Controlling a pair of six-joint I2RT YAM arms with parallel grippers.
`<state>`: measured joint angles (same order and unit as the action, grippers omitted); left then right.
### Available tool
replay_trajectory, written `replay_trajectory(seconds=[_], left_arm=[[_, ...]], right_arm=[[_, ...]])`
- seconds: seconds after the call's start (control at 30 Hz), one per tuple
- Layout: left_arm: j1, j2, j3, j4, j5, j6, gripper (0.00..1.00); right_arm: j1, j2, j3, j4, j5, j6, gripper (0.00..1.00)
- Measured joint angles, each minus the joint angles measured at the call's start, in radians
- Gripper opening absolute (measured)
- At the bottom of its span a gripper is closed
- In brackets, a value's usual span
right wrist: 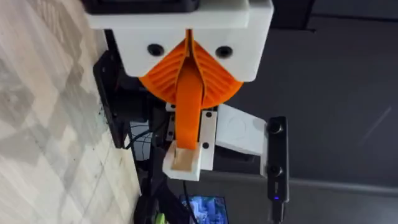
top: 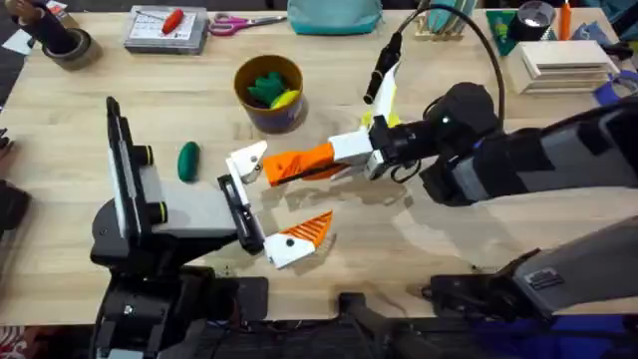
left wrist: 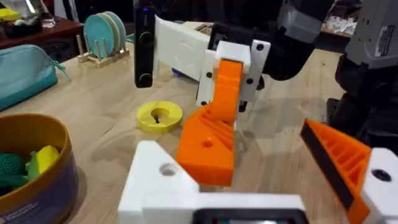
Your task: Pick up the gripper from the table and insert it into the empty holder that is missing its gripper. Then pick up a screw, insert it into the mounting hole, and use the screwdriver to tighten it. Finally, clean up the table by picking up the vegetable and placing it into the bucket.
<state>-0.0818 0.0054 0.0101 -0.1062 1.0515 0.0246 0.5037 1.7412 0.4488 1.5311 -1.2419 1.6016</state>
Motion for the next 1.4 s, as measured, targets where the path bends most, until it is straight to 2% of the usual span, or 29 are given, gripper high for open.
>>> replay_trajectory(seconds=[1.4], left_arm=[[0.000,0.000,0.000,0.001,-0.006,-0.014,0.985]], right_arm=[[0.020,0.026,0.029,-0.039,0.015,-0.001,0.009]])
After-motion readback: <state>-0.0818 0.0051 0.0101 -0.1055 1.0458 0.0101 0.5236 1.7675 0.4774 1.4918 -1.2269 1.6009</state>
